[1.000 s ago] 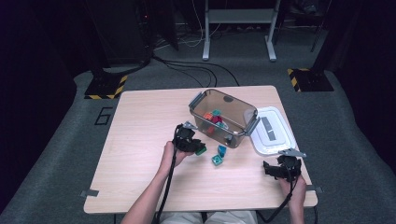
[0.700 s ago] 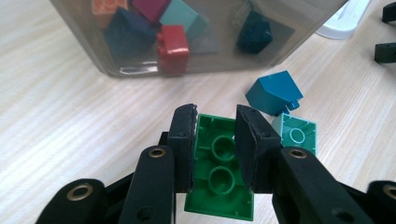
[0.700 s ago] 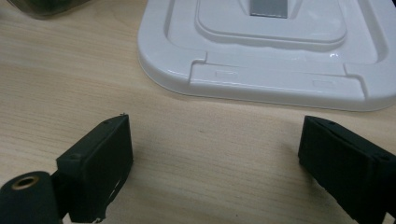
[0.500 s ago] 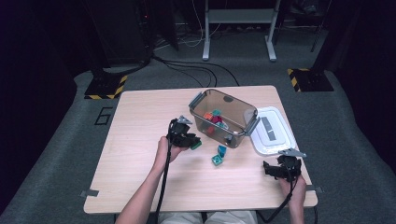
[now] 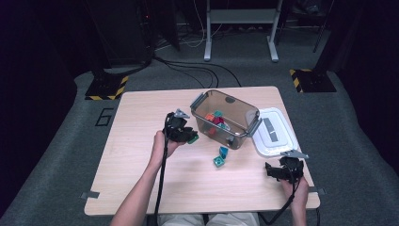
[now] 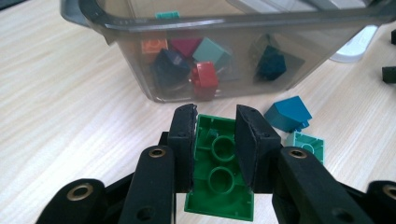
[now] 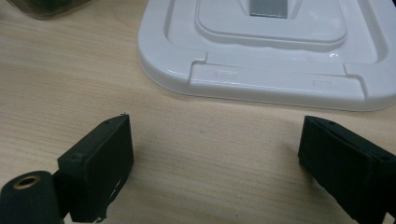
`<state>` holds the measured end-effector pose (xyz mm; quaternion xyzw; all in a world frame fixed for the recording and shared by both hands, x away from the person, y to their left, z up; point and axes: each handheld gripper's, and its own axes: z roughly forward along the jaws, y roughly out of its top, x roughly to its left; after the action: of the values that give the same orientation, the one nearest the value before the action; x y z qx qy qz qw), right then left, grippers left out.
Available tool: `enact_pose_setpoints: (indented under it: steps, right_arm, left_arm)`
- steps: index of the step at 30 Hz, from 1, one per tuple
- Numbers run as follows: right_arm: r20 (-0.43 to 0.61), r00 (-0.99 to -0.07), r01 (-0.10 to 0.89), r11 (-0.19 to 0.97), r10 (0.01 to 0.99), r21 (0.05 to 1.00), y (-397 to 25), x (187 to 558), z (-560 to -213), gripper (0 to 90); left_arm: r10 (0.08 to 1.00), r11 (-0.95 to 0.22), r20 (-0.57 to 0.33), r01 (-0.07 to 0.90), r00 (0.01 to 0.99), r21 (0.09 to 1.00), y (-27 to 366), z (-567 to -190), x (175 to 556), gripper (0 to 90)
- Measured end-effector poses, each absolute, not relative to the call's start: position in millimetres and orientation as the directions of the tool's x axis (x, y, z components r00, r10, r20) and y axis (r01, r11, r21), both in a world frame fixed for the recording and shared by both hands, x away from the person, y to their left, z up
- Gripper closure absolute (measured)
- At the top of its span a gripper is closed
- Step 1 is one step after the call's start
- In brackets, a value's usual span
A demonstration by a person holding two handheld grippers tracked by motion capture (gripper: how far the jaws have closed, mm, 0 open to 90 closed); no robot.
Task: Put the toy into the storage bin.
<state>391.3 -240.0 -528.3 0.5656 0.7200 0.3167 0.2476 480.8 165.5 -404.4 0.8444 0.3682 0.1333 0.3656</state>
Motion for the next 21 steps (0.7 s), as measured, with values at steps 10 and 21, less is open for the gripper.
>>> enact_pose_setpoints:
  steps: [10, 21]
  right_arm:
    - [0.002, -0.238, 0.658, 0.160, 0.971, 0.736, -240.0, 391.3, -528.3, 9.7]
    - [0.002, -0.238, 0.658, 0.160, 0.971, 0.736, -240.1, 391.4, -528.3, 9.8]
  left_arm:
    - [0.729, -0.458, -0.024, 0.514, 0.684, 0.725, 166.6, -386.5, 485.2, 68.7]
    - [0.740, -0.459, 0.003, 0.501, 0.673, 0.734, 165.9, -365.6, 496.8, 68.7]
